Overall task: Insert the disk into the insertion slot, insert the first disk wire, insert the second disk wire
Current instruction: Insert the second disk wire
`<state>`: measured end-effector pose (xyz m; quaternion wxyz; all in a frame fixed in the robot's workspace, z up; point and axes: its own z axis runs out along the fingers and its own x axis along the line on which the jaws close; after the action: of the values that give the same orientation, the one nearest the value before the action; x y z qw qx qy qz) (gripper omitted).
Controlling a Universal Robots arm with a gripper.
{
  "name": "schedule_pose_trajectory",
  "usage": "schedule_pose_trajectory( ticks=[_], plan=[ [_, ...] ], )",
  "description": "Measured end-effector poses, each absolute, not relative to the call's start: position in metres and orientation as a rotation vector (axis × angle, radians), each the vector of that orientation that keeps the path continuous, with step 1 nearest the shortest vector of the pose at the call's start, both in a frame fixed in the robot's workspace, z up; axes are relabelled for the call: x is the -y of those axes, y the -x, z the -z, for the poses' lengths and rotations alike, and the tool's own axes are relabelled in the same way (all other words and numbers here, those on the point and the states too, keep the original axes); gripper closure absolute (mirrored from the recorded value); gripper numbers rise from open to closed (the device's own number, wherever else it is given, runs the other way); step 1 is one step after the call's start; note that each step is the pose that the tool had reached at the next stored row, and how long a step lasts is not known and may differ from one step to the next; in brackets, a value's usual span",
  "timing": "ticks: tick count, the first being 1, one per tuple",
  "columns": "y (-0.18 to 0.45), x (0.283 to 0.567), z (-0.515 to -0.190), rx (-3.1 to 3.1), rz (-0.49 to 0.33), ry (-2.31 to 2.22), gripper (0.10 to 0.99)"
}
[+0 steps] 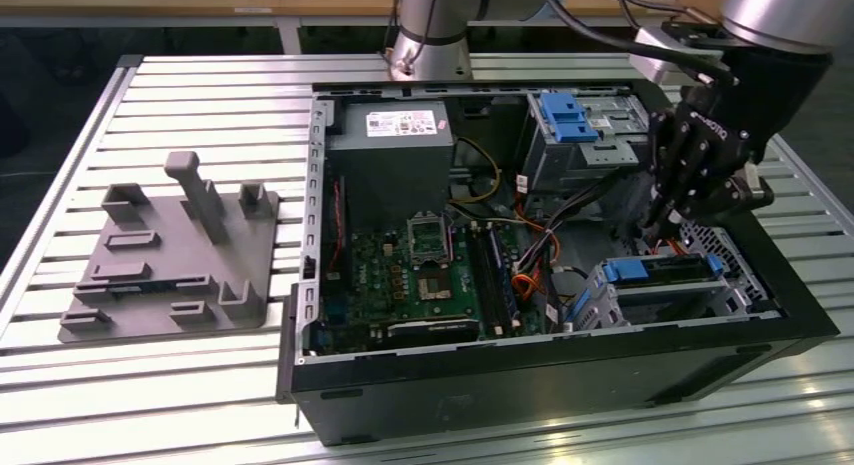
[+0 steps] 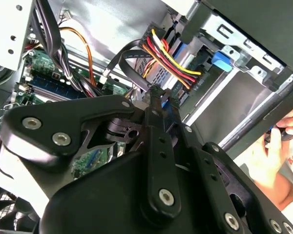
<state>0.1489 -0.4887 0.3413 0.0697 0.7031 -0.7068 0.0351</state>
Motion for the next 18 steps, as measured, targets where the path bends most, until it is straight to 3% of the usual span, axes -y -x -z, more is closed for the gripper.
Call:
schedule_pose_trajectory(
  ticks=[18],
  plan=[
    [-0.149,0.523,-0.342,2.176,0.003,-2.171,0.89]
  ],
)
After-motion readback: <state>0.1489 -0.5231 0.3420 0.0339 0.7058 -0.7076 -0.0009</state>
